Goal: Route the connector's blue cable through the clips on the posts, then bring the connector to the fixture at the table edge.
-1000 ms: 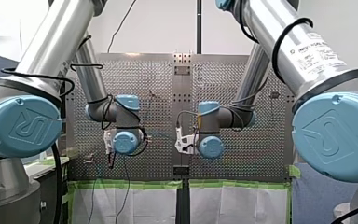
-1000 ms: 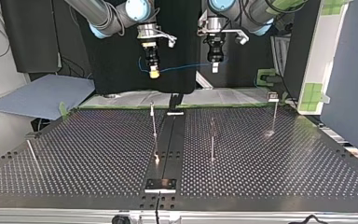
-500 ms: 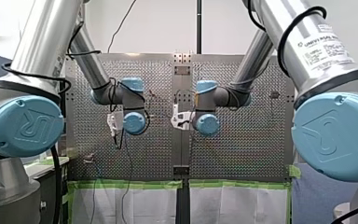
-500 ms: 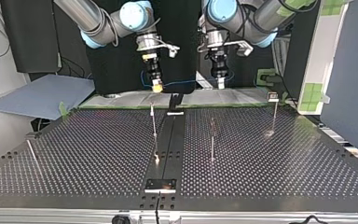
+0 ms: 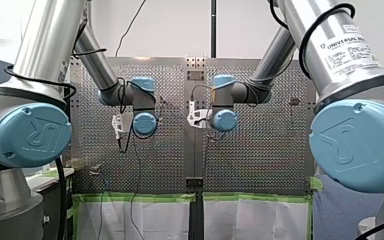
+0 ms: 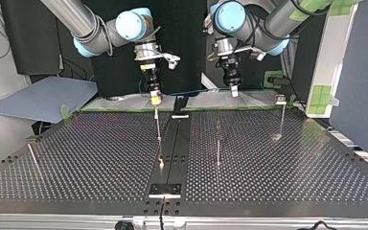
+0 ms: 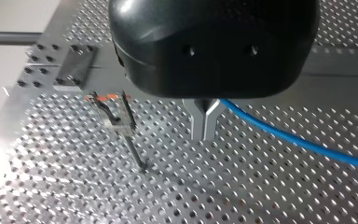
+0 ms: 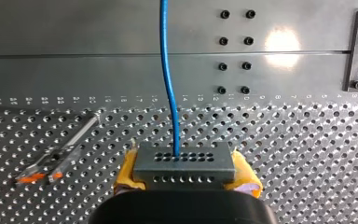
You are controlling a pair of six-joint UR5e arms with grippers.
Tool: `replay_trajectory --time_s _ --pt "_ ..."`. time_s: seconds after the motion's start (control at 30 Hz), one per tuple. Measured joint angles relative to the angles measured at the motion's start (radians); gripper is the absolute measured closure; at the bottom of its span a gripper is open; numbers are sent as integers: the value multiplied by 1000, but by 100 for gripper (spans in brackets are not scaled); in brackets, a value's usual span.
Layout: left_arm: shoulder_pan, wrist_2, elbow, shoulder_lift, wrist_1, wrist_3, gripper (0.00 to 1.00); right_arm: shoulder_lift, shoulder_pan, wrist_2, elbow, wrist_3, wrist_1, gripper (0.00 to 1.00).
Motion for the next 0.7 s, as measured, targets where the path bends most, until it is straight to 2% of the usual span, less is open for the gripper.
replay_trajectory --time_s 0.33,0.7 --pt "27 4 11 1 -76 19 100 0 -11 -15 -85 0 92 100" --pt "76 35 92 39 -155 25 100 1 -12 -43 -143 -2 177 100"
